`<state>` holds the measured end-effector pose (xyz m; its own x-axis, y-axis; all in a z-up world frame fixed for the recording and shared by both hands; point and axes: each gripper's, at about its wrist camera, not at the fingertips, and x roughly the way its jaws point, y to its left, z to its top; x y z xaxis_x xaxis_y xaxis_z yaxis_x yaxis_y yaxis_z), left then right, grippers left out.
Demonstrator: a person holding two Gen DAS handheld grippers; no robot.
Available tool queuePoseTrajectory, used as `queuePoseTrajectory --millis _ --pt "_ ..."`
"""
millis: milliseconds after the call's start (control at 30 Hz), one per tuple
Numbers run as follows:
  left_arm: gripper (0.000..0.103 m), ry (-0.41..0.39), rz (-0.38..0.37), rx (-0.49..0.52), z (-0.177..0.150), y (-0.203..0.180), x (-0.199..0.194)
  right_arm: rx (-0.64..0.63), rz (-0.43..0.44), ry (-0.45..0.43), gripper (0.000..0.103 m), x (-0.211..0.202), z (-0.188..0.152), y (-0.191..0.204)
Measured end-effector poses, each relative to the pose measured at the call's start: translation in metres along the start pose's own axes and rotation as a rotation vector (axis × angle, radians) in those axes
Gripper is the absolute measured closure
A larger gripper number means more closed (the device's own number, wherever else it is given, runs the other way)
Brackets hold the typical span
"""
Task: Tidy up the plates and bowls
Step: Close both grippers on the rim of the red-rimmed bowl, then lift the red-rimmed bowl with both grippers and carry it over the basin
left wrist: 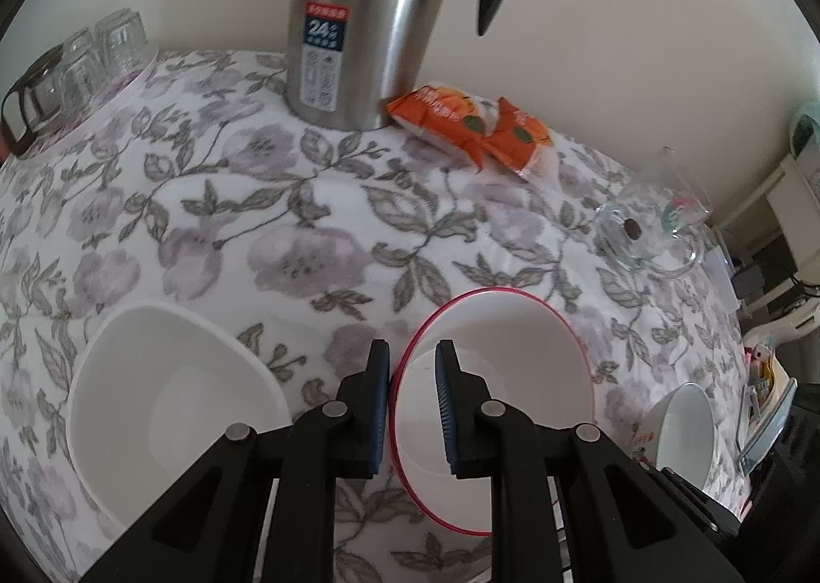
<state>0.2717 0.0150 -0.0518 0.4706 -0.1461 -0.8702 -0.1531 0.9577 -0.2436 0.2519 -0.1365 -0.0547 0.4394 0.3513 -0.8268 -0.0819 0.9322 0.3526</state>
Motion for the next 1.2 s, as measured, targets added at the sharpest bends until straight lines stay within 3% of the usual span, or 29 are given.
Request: queuePoseTrajectory --millis 133,500,1200 --pt "0.087 -0.001 -0.039 -0.049 0.0 0.009 0.0 0.007 0.008 -0.005 0.088 -0.001 0.0 0.0" --pt "0.087 -0.019 -0.074 -0.051 0.001 0.002 -0.008 0.03 0.017 -0.036 0.088 -0.016 0.005 -0.007" --pt "0.087 -0.113 -0.197 -0.061 -0.006 -0.019 -0.093 0.025 0.032 -0.165 0.088 -0.114 0.003 0.007"
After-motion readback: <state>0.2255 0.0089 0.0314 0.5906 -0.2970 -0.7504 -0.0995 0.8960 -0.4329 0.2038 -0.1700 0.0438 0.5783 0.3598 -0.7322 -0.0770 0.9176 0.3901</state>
